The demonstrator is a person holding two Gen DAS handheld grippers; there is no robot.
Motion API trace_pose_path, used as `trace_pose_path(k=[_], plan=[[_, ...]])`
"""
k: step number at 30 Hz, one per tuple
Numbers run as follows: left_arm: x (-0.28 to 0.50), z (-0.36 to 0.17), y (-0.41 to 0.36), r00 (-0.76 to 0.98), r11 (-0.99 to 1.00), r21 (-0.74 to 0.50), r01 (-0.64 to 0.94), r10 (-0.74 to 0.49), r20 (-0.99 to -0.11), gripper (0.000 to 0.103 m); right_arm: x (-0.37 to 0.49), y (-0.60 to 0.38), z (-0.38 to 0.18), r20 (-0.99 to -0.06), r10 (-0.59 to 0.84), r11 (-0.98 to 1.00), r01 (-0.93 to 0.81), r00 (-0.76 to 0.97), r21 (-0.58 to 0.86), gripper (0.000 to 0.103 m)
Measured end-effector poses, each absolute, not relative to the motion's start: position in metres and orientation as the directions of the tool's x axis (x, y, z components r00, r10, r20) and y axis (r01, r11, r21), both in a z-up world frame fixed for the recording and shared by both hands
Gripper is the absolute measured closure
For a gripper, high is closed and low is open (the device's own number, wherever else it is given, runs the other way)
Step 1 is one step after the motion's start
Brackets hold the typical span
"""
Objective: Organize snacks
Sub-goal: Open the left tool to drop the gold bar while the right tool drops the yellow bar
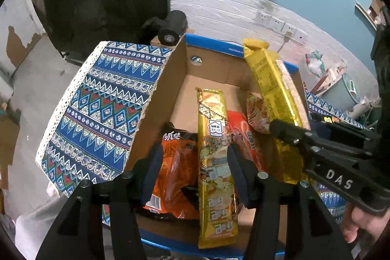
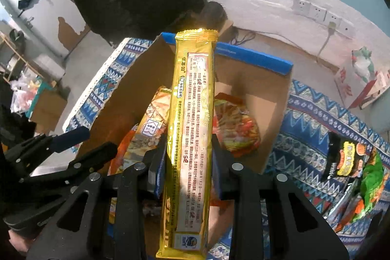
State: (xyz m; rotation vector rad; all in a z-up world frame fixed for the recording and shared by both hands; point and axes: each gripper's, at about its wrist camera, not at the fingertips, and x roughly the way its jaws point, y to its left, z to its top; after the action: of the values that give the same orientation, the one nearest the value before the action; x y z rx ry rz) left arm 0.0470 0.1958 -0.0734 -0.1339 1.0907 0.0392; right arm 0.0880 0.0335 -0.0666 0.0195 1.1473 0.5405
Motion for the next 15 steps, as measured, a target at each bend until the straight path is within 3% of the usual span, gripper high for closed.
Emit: trace_pose_path(k=[6, 13, 15], plan=[[0.048, -0.071, 0.188, 0.453, 0.991, -0.102, -0.085, -0.052, -0.89, 0.047, 0.089, 0.032, -0.067, -0.856, 0.419, 0.876, -0.384, 0.303, 0.293, 0.071], [0.048, -0.062, 0.157, 0.46, 0.995, -0.101, -0.022, -0.079, -0.884, 0.038, 0.089, 0.006, -0.06, -0.855, 0.395, 0.9, -0.33, 0.337, 0.286, 0.044], [0.048, -0.061, 0.148, 0.458, 0.995, -0.102, -0.001, -0.091, -0.884, 0.037, 0.087, -0.004, -0.058, -0.856, 0.386, 0.906, -0.318, 0.344, 0.281, 0.041]])
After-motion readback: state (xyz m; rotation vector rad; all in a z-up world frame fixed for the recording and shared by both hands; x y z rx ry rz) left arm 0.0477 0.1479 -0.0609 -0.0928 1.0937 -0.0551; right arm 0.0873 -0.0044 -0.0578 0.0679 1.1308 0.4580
